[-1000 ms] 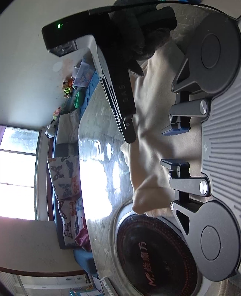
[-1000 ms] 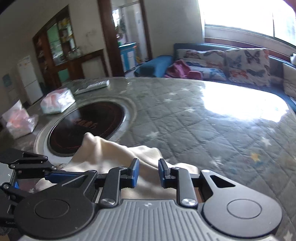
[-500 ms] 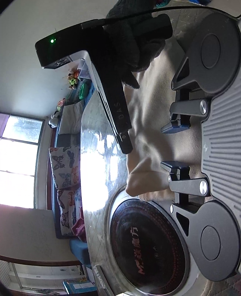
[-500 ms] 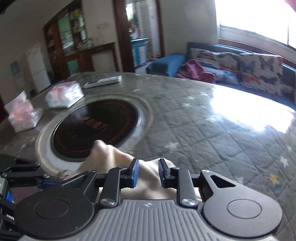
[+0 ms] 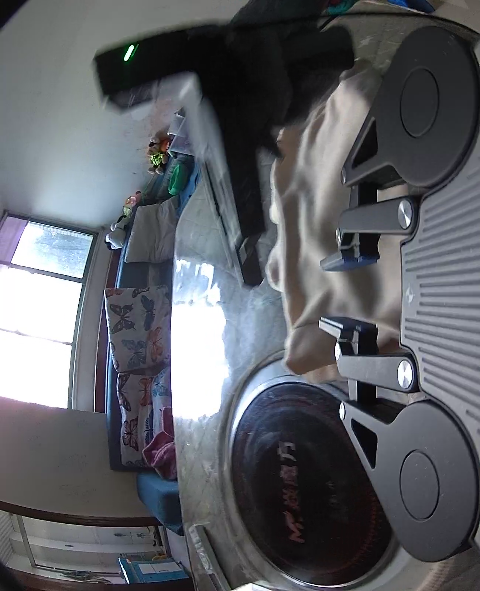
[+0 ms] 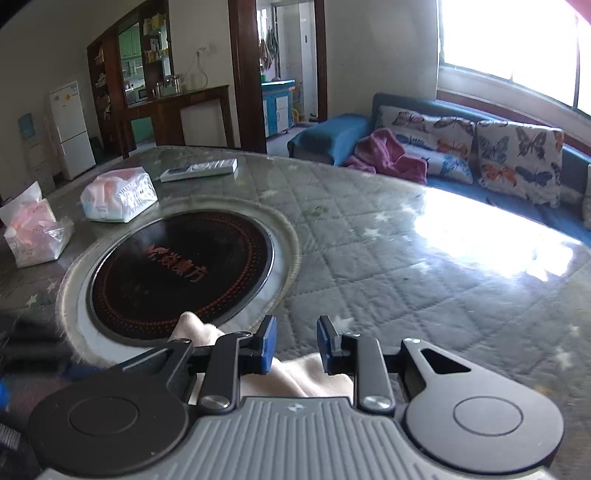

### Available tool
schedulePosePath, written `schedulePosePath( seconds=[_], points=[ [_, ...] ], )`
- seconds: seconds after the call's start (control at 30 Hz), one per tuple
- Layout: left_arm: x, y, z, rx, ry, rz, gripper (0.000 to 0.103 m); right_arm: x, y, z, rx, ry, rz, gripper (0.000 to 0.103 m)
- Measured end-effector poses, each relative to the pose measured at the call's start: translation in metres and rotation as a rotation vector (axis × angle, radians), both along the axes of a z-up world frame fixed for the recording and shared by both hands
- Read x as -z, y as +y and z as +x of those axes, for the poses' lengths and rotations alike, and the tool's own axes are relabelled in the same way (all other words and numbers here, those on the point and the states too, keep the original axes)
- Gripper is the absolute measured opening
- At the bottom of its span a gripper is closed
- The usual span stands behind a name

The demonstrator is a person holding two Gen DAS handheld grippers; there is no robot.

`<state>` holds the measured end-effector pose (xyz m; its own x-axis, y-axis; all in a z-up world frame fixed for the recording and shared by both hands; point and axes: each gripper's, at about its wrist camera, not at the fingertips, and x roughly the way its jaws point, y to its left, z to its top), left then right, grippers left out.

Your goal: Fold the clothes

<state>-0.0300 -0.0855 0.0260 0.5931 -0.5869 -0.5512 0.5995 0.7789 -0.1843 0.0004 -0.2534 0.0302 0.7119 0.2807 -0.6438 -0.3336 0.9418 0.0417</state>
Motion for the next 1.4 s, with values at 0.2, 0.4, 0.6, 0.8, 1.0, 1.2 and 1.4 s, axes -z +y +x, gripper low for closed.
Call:
schedulePosePath(
  seconds=[0.2, 0.4, 0.6, 0.8, 1.0, 1.2, 1.4],
  points=[
    [0.014, -0.014, 0.035, -0.044, -0.003, 0.077, 0.011, -0.005, -0.02, -0.046, -0.001, -0.004, -0.02, 0.03],
    [0.018, 0.002, 0.04, -0.118, -0.005, 0.081, 0.011, 0.019, -0.031, -0.084, 0.034, 0.011, -0.08, 0.031],
    [0.002, -0.005, 0.032, -0.09, 0.005, 0.022, 0.012, 0.019, -0.052, -0.096, 0.1, -0.007, -0.004, 0.031],
    [0.0, -0.034, 0.028, -0.013, 0.031, 0.023, 0.012, 0.026, -0.074, -0.081, 0.187, -0.004, 0.023, 0.031],
    [0.006, -0.043, 0.024, 0.01, 0.041, 0.035, 0.012, 0.021, -0.096, -0.096, 0.226, -0.021, 0.061, 0.031],
    [0.014, -0.045, 0.027, -0.009, 0.047, 0.062, 0.012, 0.029, -0.114, -0.105, 0.273, -0.001, 0.078, 0.028],
    [0.001, -0.043, 0.008, 0.023, 0.039, 0.024, 0.013, 0.01, -0.117, -0.132, 0.267, -0.051, 0.03, 0.028]
  ],
)
